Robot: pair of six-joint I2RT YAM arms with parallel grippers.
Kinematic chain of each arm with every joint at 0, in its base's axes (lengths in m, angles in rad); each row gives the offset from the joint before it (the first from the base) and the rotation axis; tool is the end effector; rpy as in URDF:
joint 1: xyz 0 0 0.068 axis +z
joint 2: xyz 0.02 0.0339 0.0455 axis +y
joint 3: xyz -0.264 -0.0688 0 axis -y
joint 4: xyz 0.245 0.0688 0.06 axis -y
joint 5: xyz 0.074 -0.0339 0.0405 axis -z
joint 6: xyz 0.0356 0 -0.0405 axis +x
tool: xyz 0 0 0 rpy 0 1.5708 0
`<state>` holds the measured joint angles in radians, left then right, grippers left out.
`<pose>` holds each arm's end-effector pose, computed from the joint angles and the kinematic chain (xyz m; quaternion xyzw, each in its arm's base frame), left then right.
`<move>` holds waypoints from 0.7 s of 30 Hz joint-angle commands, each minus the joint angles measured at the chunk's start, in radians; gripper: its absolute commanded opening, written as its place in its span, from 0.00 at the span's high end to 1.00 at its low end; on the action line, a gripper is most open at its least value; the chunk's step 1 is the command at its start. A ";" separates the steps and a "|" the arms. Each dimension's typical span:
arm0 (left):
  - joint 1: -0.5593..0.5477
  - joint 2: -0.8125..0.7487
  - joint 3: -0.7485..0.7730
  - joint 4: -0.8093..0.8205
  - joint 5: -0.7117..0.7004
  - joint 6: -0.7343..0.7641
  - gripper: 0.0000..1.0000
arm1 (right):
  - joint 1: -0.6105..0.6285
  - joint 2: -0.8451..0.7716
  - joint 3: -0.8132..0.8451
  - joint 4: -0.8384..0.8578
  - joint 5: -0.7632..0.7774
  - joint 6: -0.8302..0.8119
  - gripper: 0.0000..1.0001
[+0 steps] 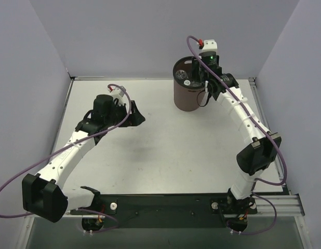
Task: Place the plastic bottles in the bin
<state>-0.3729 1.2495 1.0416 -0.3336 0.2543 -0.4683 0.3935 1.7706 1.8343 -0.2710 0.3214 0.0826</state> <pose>0.2591 -0.1110 0.3162 0.0212 0.8654 -0.3001 0.4006 0.3909 0.1501 0.4255 -0.0191 0.7728 0.0259 0.6338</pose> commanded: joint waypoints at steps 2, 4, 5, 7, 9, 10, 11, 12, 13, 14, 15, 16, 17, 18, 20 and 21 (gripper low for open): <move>0.005 -0.071 -0.020 0.011 0.013 -0.007 0.05 | 0.004 -0.006 0.060 -0.234 -0.047 0.020 0.67; 0.005 -0.081 -0.028 0.010 0.010 -0.013 0.04 | 0.005 -0.008 0.133 -0.255 -0.054 0.022 0.65; 0.005 -0.088 -0.029 0.010 0.010 -0.016 0.05 | 0.005 0.000 0.169 -0.295 -0.067 0.028 0.65; 0.005 -0.097 -0.032 0.010 0.007 -0.020 0.05 | 0.002 0.042 0.294 -0.391 -0.076 0.035 0.65; 0.005 -0.107 -0.034 0.007 0.005 -0.018 0.04 | 0.002 0.082 0.374 -0.453 -0.090 0.046 0.66; 0.005 -0.108 -0.031 0.002 0.005 -0.012 0.04 | 0.002 0.113 0.438 -0.497 -0.093 0.049 0.66; 0.006 -0.108 -0.026 -0.005 0.003 -0.009 0.05 | 0.002 0.122 0.453 -0.508 -0.102 0.051 0.67; 0.006 -0.108 -0.020 -0.011 0.003 -0.003 0.05 | 0.002 0.127 0.463 -0.513 -0.108 0.055 0.67; 0.008 -0.105 -0.017 -0.015 0.003 -0.001 0.04 | 0.002 0.125 0.467 -0.516 -0.110 0.057 0.67; 0.009 -0.104 -0.011 -0.021 0.003 0.000 0.05 | 0.001 0.122 0.470 -0.516 -0.114 0.057 0.67; 0.009 -0.102 -0.006 -0.025 0.005 0.002 0.05 | 0.001 0.118 0.473 -0.516 -0.117 0.054 0.67; 0.009 -0.099 -0.006 -0.027 0.003 0.000 0.05 | 0.001 0.116 0.479 -0.517 -0.116 0.049 0.67; 0.009 -0.099 -0.006 -0.024 0.005 -0.001 0.05 | 0.001 0.113 0.487 -0.517 -0.114 0.045 0.67; 0.009 -0.101 -0.011 -0.019 0.007 -0.006 0.04 | -0.001 0.112 0.490 -0.517 -0.113 0.040 0.67; 0.009 -0.096 -0.015 -0.009 0.013 -0.013 0.05 | 0.001 0.113 0.500 -0.516 -0.104 0.028 0.67; 0.009 -0.096 -0.015 -0.008 0.014 -0.018 0.05 | 0.001 0.119 0.510 -0.516 -0.101 0.022 0.67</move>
<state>-0.3710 1.1656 1.0054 -0.3595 0.2550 -0.4763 0.3988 1.8816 2.2879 -0.7471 0.2119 0.1261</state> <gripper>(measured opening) 0.956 0.502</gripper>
